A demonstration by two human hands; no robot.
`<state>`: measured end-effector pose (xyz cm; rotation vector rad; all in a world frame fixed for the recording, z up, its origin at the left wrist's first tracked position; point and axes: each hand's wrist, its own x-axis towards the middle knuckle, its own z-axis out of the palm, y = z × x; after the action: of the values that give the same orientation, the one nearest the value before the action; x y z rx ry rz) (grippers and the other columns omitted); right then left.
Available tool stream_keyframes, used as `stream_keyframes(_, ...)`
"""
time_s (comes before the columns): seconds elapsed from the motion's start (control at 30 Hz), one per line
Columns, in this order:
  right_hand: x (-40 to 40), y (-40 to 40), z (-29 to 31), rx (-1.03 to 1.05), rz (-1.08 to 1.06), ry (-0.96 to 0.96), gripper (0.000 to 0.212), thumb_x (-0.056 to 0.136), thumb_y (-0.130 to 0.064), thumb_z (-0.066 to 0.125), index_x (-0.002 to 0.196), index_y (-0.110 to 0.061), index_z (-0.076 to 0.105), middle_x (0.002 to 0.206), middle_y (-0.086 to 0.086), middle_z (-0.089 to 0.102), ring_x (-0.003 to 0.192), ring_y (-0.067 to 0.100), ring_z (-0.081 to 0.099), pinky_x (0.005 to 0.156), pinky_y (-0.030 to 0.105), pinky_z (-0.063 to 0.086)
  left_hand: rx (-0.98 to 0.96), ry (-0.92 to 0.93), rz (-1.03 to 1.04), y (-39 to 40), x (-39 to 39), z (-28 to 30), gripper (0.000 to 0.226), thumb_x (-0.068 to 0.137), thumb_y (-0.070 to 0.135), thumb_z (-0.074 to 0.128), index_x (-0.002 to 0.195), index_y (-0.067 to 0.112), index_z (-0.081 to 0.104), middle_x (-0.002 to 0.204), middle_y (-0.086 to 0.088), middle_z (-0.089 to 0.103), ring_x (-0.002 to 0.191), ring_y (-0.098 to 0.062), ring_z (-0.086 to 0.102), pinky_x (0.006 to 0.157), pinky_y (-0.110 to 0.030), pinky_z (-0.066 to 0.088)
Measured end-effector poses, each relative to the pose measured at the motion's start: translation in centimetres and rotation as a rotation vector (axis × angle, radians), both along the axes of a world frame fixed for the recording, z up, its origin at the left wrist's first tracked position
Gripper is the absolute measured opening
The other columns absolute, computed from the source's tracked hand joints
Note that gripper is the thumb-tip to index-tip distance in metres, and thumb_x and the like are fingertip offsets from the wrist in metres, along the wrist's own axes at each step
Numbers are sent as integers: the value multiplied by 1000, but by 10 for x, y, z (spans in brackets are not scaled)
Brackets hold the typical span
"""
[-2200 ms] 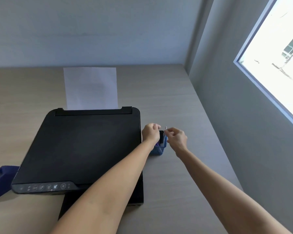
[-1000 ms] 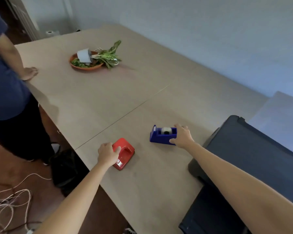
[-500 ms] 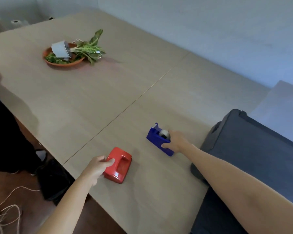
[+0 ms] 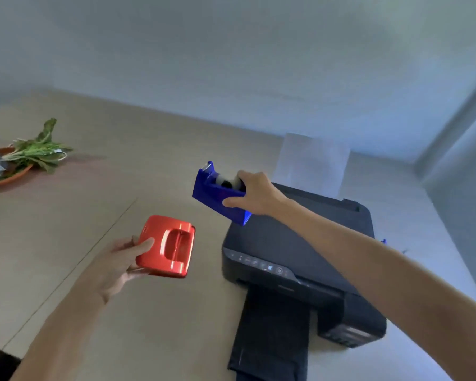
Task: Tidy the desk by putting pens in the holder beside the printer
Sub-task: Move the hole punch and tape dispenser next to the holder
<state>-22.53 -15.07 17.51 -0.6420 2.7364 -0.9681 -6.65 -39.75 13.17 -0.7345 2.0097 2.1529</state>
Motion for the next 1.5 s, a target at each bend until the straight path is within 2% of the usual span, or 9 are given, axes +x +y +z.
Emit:
stream_keyframes(0.1, 17, 82, 39, -60, -101, 87, 35, 73, -29, 78, 72, -22, 44, 68, -9, 50, 58, 8, 47, 50, 18, 35, 93, 91, -67, 68, -16, 29, 31, 92, 7, 56, 62, 13, 60, 56, 3, 70, 63, -14, 70, 78, -42, 56)
stream_keyframes(0.17, 29, 145, 53, -69, -192, 140, 36, 71, -33, 79, 79, -16, 48, 69, -7, 51, 59, 12, 48, 50, 20, 36, 160, 108, -164, 120, -24, 42, 9, 88, 11, 59, 81, 6, 62, 82, -6, 75, 84, -25, 69, 68, -39, 62)
stream_keyframes(0.27, 51, 242, 59, -38, -336, 204, 36, 69, -36, 80, 72, -22, 46, 69, -6, 51, 60, 15, 47, 51, 23, 38, 233, 99, -311, 203, -30, 54, 26, 76, 18, 65, 96, 4, 58, 105, -16, 71, 93, -33, 71, 71, -41, 62)
stream_keyframes(0.47, 90, 405, 34, -4, -624, 149, 35, 69, -34, 82, 77, -16, 53, 71, -5, 52, 67, 23, 56, 56, 35, 55, 175, 7, -593, 368, -15, 39, 14, 90, 16, 61, 98, 5, 64, 104, -17, 73, 94, -29, 71, 85, -43, 59)
stream_keyframes(0.57, 103, 461, 6, 23, -746, 84, 37, 67, -35, 83, 73, -13, 53, 72, 1, 53, 67, 25, 55, 51, 29, 49, 145, -63, -661, 434, -5, 11, 9, 94, 12, 57, 96, 8, 65, 89, -10, 74, 73, -17, 72, 66, -32, 61)
stream_keyframes(0.63, 110, 491, -19, 24, -809, 14, 37, 67, -33, 83, 68, -16, 50, 72, 1, 53, 64, 21, 52, 48, 25, 41, 119, -126, -683, 473, 0, -12, 7, 94, 14, 58, 93, 11, 64, 88, -8, 73, 76, -18, 71, 69, -34, 61)
stream_keyframes(0.83, 116, 525, -102, 86, -901, -179, 32, 70, -32, 78, 73, -15, 51, 71, 0, 53, 72, 25, 57, 53, 25, 43, -59, -270, -485, 545, 3, -98, 20, 91, 26, 57, 104, 11, 62, 105, -13, 70, 94, -30, 69, 87, -49, 58)
stream_keyframes(0.97, 110, 522, -153, 81, -939, -275, 31, 69, -32, 76, 80, -10, 56, 78, 9, 63, 73, 27, 61, 56, 29, 49, -254, -321, -277, 564, -13, -118, 34, 99, 24, 44, 129, 9, 52, 123, -13, 63, 105, -29, 62, 90, -40, 53)
stream_keyframes(1.5, 70, 477, -213, 105, -1022, -334, 35, 80, -23, 63, 102, 2, 50, 103, 24, 64, 94, 42, 63, 72, 39, 49, -355, -337, -184, 581, -80, -163, 27, 100, 19, 41, 107, -3, 55, 114, -23, 64, 89, -29, 57, 76, -32, 44)
